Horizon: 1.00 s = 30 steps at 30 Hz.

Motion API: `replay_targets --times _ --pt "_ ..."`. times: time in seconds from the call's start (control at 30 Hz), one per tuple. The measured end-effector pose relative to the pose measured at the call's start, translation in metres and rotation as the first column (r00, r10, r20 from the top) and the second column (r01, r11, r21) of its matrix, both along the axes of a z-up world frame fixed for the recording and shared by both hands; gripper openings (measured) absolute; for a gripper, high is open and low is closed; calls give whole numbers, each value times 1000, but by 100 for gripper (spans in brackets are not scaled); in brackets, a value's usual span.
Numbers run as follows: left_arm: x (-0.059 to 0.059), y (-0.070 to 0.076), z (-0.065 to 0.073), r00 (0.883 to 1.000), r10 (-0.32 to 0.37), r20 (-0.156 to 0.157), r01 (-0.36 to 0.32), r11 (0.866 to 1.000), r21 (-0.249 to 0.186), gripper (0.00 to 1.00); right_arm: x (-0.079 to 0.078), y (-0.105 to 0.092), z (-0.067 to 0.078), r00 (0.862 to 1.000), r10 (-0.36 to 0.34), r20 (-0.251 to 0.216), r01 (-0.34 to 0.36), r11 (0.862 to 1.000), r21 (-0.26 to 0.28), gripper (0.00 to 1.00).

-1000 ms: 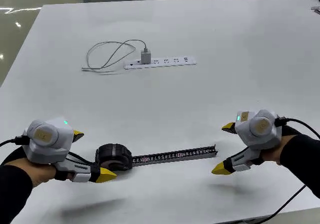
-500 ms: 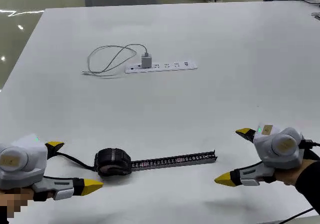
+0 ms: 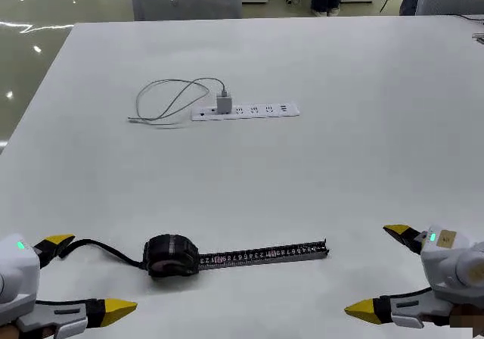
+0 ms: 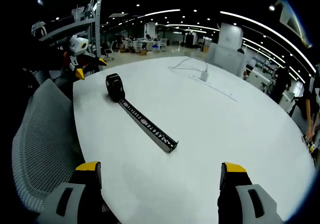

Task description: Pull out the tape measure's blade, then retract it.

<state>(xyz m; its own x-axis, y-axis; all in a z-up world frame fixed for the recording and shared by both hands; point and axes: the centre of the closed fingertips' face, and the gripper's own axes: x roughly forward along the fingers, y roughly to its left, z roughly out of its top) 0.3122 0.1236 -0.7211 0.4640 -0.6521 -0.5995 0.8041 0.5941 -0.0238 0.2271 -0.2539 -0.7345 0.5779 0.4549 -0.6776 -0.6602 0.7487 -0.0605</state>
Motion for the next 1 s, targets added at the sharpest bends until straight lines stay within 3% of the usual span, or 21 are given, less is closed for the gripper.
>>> replay_targets --times 0.2,0.27,0.37,0.5,0.63,0.7,1.0 --pt "-10 5 -8 1000 9 -16 -9 1000 16 99 -13 -8 2 999 -45 8 45 999 16 99" --pt "-11 3 -7 999 26 -27 -26 1000 -13 99 -17 -9 1 999 -42 8 42 999 15 99" --pt "-15 4 -8 999 21 -36 -21 1000 0 99 -24 -9 -4 999 -36 -6 36 999 12 99" --pt "-14 5 -3 1000 25 -19 -25 1000 -12 99 -29 -11 -6 999 -46 -11 46 999 12 99" --pt "-12 4 -1 999 11 41 -9 999 -34 99 -30 -12 -6 999 -48 -9 48 999 9 99" --pt "-14 4 -4 1000 8 25 -7 999 -31 99 -32 -12 -5 999 -49 -19 49 999 18 99" --pt "-10 4 -3 1000 -3 22 3 1000 4 99 -27 -17 1 998 -68 1 68 998 12 99"
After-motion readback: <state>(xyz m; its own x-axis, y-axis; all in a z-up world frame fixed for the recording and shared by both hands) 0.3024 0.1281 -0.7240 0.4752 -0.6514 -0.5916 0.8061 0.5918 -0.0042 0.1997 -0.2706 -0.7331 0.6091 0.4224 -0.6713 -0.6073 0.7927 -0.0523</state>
